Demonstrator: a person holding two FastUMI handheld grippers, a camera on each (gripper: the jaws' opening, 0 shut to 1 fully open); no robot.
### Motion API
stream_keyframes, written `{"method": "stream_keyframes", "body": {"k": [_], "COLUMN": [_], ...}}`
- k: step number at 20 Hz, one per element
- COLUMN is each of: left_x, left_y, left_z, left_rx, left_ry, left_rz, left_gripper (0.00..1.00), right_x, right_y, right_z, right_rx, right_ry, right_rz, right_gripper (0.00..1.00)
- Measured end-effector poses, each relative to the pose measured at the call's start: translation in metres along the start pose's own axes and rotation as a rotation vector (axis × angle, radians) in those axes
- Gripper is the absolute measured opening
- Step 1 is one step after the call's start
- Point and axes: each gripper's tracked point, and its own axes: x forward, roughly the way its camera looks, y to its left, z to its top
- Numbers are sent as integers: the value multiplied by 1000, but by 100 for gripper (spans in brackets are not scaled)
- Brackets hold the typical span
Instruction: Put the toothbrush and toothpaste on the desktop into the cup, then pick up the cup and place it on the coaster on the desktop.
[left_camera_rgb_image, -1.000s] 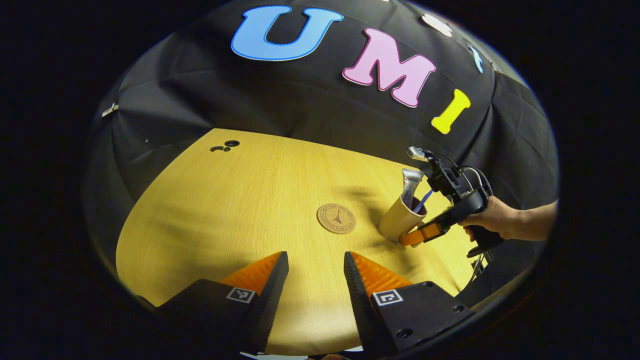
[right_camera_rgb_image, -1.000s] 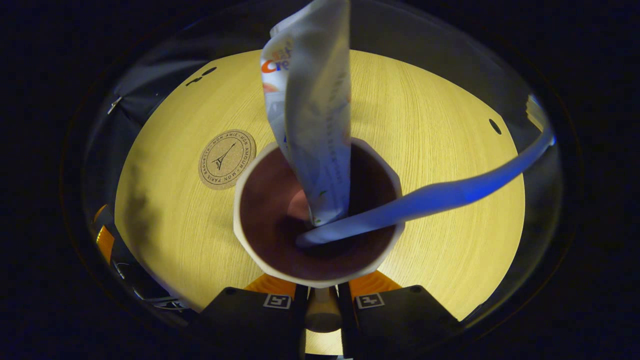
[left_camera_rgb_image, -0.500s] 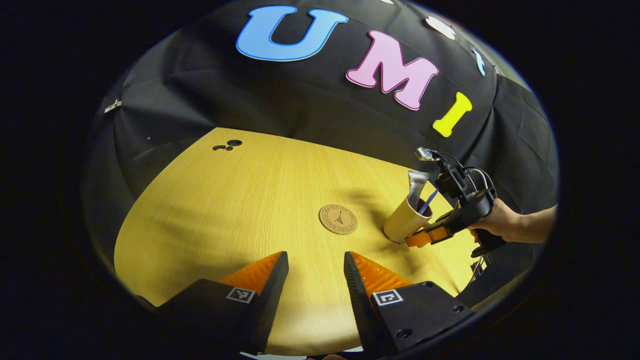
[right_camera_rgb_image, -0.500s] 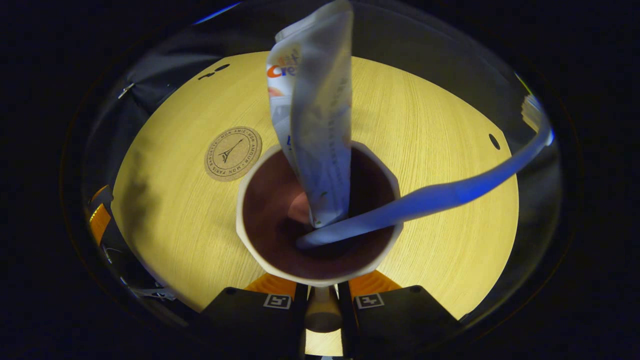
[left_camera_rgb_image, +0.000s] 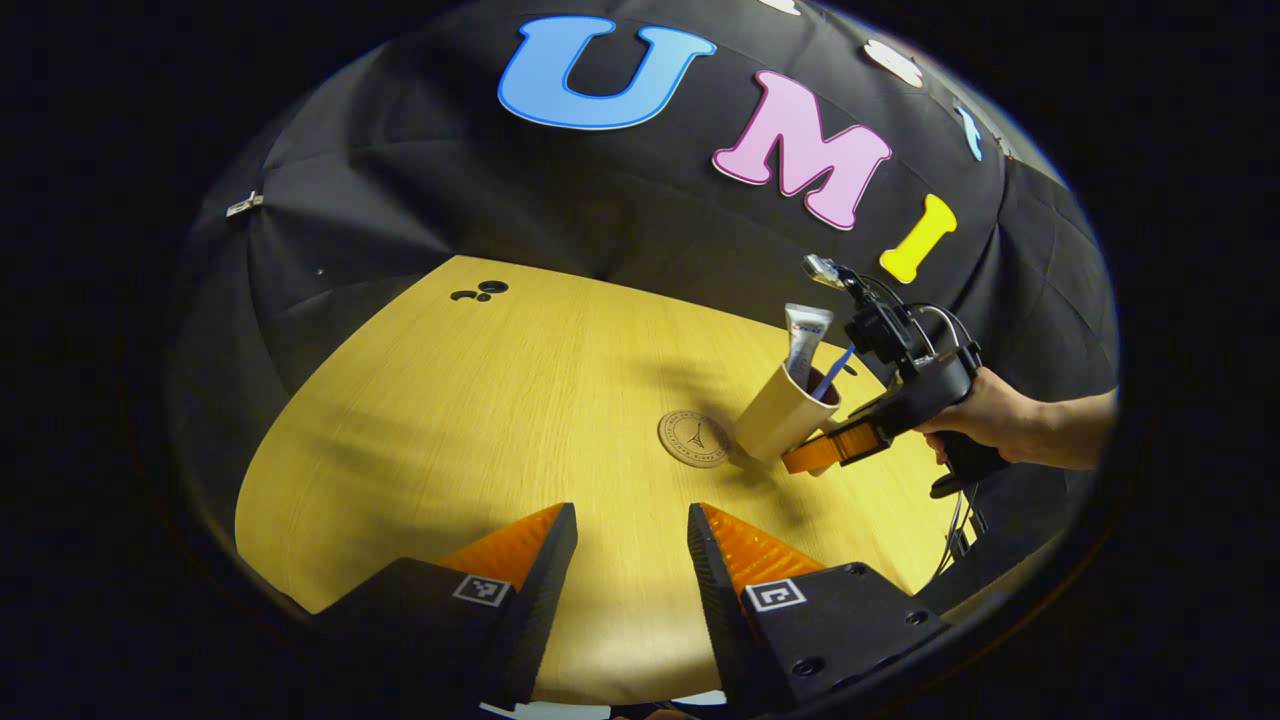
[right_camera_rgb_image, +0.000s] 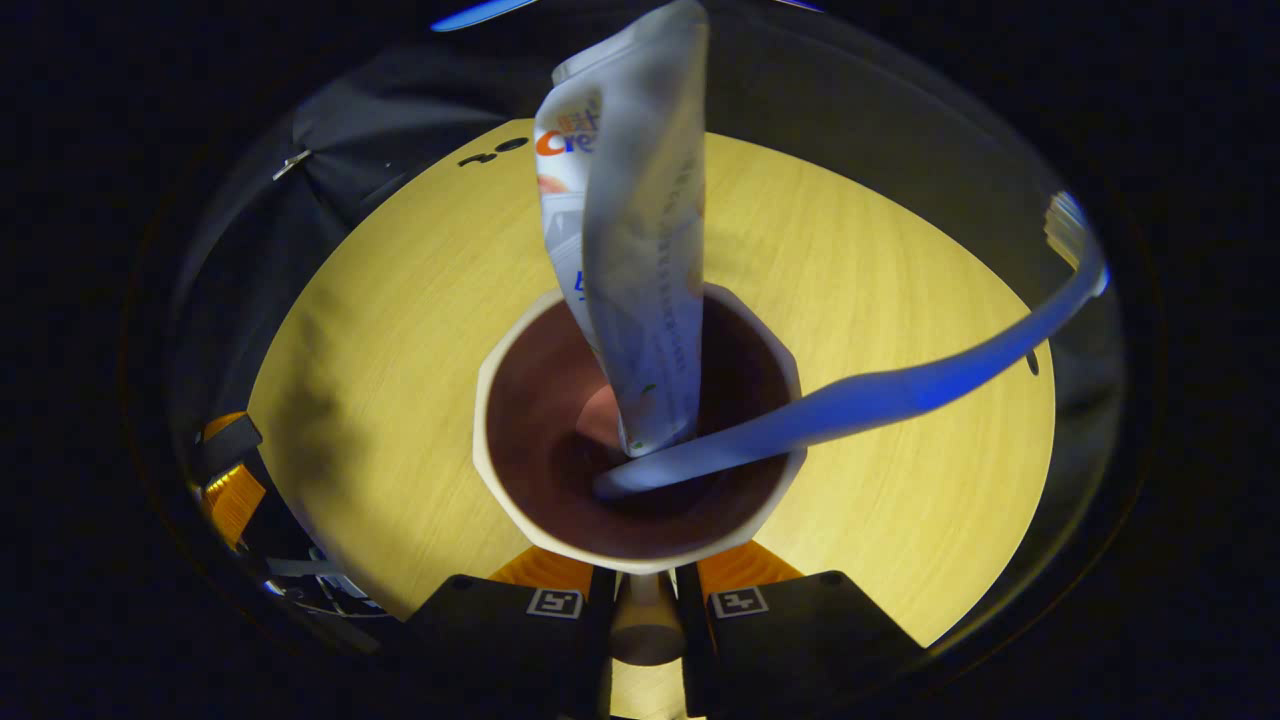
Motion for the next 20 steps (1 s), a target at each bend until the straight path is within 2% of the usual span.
{"method": "stream_keyframes", "body": {"k": [7, 11, 18, 19, 20], "left_x": [-10, -18, -16, -14, -13], "left_y": [16, 35, 40, 38, 37], "left_z": [-1, -4, -6, -5, -5], "left_rx": [-49, -59, -67, -66, -64], "left_ry": [-9, -10, -3, -1, 0], "left_rz": [50, 69, 79, 77, 76], "left_gripper": [70, 70, 71, 71, 71], "right_x": [18, 23, 37, 35, 34], "right_y": [36, 40, 40, 38, 38], "right_z": [25, 28, 32, 31, 30], "right_rx": [-57, -91, -79, -73, -68], "right_ry": [19, 35, 68, 67, 72], "right_rz": [34, 27, 28, 35, 38], "right_gripper": [31, 32, 31, 27, 33]}}
